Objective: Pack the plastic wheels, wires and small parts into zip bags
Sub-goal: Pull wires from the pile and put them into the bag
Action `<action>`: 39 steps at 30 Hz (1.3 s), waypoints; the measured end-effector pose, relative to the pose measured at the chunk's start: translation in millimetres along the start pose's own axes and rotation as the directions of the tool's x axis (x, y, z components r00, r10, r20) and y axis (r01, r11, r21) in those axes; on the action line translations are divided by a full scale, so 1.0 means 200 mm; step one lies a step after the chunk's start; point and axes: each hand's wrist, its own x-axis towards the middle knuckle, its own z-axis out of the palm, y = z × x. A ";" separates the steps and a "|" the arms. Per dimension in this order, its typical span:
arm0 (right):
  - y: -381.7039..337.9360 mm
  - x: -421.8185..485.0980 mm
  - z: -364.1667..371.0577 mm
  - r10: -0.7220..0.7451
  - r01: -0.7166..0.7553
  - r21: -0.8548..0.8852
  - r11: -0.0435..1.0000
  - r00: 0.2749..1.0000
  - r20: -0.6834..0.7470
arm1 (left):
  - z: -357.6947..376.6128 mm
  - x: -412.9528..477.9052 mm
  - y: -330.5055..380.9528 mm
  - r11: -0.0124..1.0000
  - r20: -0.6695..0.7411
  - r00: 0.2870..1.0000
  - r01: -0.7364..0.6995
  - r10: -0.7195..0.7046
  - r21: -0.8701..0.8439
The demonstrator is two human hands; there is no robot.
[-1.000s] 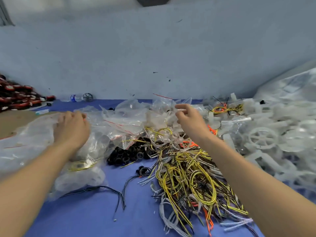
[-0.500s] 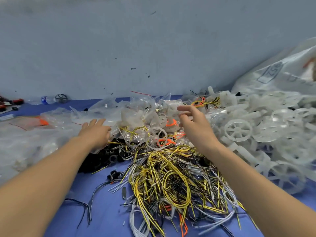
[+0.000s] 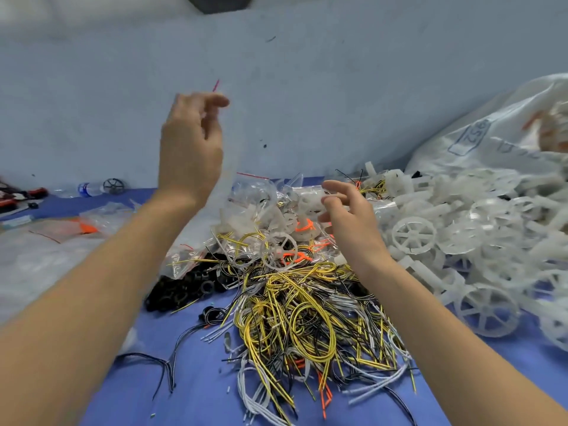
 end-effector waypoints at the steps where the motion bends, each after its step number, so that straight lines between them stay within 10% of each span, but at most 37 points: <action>1: -0.02 -0.02 0.00 0.013 -0.013 0.032 0.999 1.000 -0.007 | 0.00 -0.02 0.15 0.982 -0.004 1.000 0.006 -0.007 -0.187; 6: -0.07 -0.08 -0.12 0.175 -0.131 0.299 0.945 0.977 -0.125 | 0.03 -0.19 0.63 0.397 0.195 0.963 0.255 -0.185 -0.881; 9: -0.04 -0.11 -0.26 0.318 -0.244 0.715 0.655 0.947 0.032 | 0.09 -0.30 0.60 0.082 0.346 0.860 0.403 -0.374 -0.912; 12: 0.00 -0.13 -0.36 0.235 -0.166 0.820 0.547 0.971 0.040 | 0.17 -0.43 0.44 -0.004 0.451 0.687 0.546 -0.570 -0.838; 19: 0.12 -0.12 -0.45 0.348 -0.122 0.667 0.735 0.912 -0.217 | 0.25 -0.79 0.06 0.188 0.593 0.476 0.856 -0.650 -0.482; 25: 0.13 -0.12 -0.57 0.335 -0.100 0.535 0.839 0.869 -0.364 | 0.26 -0.80 0.02 0.269 0.626 0.490 0.868 -0.607 -0.418; 29: 0.12 -0.18 -0.62 -0.139 -0.071 -0.261 0.963 0.699 -0.702 | 0.33 -0.82 0.08 0.333 0.649 0.501 0.865 -0.572 -0.375; 32: 0.08 -0.24 -0.53 -0.560 0.093 -0.735 0.672 0.713 -0.422 | 0.39 -0.88 0.12 0.382 0.681 0.480 0.872 -0.553 -0.305; 35: 0.06 -0.29 -0.38 -0.335 0.200 -0.653 0.731 0.938 -0.088 | 0.42 -0.91 0.14 0.389 0.696 0.474 0.873 -0.540 -0.294; 39: 0.09 -0.36 -0.27 -0.100 0.154 -0.694 0.703 0.988 0.117 | 0.47 -0.87 0.18 0.384 0.694 0.509 0.856 -0.509 -0.346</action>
